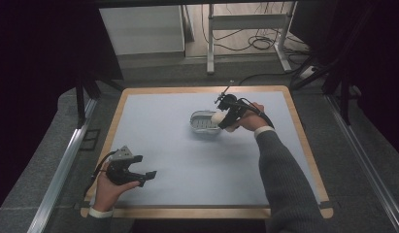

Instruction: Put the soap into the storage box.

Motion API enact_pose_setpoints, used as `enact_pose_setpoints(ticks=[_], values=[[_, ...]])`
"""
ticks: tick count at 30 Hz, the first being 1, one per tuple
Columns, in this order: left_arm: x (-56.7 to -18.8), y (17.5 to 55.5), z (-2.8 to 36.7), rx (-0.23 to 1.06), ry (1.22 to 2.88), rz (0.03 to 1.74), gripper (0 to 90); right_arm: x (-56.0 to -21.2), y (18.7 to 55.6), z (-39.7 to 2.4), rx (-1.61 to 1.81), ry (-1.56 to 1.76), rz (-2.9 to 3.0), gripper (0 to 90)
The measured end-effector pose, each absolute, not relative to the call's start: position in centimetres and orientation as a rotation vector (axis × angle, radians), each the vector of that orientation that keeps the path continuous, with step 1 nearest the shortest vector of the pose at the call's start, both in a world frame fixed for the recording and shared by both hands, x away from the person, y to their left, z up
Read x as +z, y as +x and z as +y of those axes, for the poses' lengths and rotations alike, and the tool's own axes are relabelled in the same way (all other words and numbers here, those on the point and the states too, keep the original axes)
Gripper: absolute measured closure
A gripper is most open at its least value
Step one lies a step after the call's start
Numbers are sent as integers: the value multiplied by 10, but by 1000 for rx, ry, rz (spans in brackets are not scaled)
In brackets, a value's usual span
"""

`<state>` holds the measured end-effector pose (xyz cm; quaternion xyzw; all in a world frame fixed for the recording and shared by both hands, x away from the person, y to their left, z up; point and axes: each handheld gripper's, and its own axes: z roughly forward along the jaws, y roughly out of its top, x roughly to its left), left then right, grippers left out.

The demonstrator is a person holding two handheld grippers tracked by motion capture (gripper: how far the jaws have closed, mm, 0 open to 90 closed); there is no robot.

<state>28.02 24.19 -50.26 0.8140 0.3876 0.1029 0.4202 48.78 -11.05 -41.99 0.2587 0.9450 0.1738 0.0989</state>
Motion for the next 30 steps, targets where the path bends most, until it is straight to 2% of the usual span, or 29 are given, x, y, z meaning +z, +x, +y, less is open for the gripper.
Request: enact_pose_setpoints(ticks=[30], values=[[-502, 280, 243, 248, 2036, 969, 132, -430, 514, -62, 534, 632, 2835, 493]])
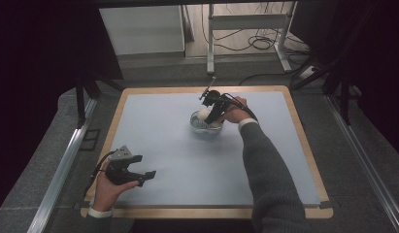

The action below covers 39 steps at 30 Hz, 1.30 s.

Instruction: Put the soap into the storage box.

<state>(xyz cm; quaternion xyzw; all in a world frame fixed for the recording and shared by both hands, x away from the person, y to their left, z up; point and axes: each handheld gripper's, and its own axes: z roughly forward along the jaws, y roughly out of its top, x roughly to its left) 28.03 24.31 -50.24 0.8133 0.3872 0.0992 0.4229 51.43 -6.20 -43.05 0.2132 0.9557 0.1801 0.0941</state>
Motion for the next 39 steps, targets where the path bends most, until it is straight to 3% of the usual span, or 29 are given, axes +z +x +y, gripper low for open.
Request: enact_pose_setpoints(ticks=[19, 26, 39], values=[[-503, 281, 240, 236, 2038, 955, 132, -449, 522, -43, 437, 562, 2868, 486], [-505, 281, 239, 231, 2040, 953, 132, -441, 520, -52, 538, 681, 2797, 373], [-504, 281, 241, 243, 2036, 969, 134, -419, 477, -102, 847, 876, 2626, 285]])
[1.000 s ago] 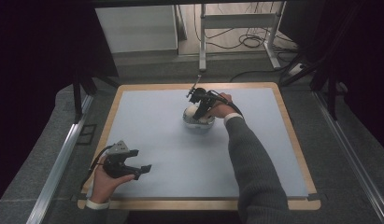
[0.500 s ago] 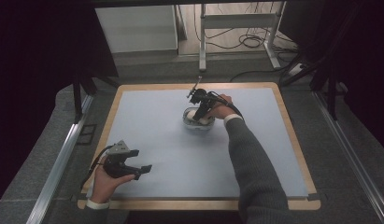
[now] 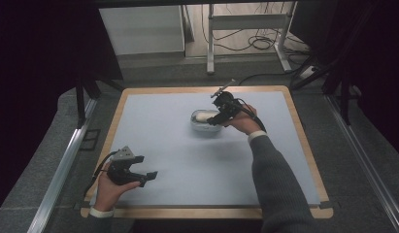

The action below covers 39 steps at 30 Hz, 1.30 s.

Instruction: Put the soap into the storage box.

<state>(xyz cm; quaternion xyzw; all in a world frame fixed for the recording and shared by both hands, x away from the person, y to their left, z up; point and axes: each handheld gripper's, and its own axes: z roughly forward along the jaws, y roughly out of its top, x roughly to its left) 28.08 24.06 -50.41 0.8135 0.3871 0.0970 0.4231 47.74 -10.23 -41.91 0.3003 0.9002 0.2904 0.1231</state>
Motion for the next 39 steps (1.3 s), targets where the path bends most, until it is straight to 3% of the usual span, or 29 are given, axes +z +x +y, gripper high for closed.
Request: enact_pose_setpoints(ticks=[22, 32, 39], values=[[-504, 281, 240, 254, 2034, 981, 134, -464, 369, -227, 1046, 1061, 2380, 229], [-504, 281, 240, 263, 2037, 983, 134, -491, 348, -247, 1056, 1110, 2343, 219], [-505, 281, 239, 264, 2043, 977, 134, -491, 348, -247, 1051, 1118, 2322, 218]])
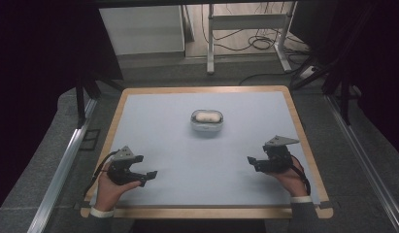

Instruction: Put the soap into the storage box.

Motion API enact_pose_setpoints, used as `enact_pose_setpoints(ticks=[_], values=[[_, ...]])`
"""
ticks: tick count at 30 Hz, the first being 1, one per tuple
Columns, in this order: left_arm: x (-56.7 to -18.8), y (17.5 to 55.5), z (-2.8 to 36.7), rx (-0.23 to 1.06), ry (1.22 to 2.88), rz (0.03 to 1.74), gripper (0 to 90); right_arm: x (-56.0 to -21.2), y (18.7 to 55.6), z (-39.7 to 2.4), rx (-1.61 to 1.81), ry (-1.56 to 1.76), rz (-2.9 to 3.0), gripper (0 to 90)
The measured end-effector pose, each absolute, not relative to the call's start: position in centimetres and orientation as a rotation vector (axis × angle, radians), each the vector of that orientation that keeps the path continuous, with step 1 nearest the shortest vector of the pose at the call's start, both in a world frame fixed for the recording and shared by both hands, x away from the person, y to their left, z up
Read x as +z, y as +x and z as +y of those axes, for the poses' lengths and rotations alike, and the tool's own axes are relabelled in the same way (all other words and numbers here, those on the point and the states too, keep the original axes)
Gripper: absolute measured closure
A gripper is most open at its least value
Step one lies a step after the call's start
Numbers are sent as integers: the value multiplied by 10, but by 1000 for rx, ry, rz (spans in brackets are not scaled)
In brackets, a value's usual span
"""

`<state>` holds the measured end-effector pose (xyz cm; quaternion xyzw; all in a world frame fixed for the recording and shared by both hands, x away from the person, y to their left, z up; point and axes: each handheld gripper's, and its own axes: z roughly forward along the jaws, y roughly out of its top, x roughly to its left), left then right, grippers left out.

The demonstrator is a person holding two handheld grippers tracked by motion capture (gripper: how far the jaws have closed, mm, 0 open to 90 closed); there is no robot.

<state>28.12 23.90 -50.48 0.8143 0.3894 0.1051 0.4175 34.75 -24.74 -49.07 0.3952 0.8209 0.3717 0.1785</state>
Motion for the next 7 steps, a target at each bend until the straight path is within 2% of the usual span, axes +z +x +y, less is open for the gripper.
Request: enact_pose_setpoints(ticks=[7], values=[[-505, 282, 239, 266, 2045, 978, 134, -492, 345, -247, 1056, 1116, 2322, 222]])
